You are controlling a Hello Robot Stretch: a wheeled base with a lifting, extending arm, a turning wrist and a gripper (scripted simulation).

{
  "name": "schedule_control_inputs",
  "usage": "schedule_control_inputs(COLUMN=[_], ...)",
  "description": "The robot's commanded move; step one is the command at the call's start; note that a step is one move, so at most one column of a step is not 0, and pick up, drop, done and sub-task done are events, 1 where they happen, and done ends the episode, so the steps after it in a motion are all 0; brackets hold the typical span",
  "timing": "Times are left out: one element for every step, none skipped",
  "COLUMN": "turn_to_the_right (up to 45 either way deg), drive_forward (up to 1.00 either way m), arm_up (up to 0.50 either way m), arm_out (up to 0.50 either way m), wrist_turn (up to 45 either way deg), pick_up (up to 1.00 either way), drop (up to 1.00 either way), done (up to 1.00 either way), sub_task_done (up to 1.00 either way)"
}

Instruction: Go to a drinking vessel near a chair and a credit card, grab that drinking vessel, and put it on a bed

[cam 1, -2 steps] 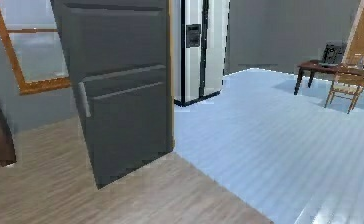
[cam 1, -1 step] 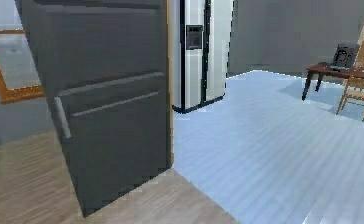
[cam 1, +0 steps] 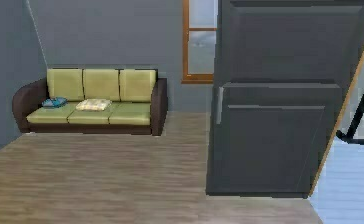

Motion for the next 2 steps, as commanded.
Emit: schedule_control_inputs(turn_to_the_right=[-18.0,0.0], drive_forward=[0.00,0.10], arm_up=[0.00,0.00], arm_out=[0.00,0.00], wrist_turn=[0.0,0.0], pick_up=[0.00,0.00], drop=[0.00,0.00], done=[0.00,0.00], sub_task_done=[0.00,0.00])
